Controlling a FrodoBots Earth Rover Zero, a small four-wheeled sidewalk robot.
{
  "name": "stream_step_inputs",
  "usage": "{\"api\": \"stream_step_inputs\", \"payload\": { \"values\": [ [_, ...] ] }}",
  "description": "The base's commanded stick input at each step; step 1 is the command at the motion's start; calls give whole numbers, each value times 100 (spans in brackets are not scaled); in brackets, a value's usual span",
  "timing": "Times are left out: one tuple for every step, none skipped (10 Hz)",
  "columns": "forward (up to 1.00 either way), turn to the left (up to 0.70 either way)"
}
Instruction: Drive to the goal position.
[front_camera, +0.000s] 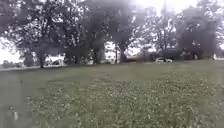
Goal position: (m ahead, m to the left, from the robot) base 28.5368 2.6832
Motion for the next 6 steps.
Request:
{"api": "stream_step_inputs", "payload": {
  "values": [
    [70,0],
    [70,0],
    [70,0],
    [70,0],
    [70,0],
    [70,0]
  ]
}}
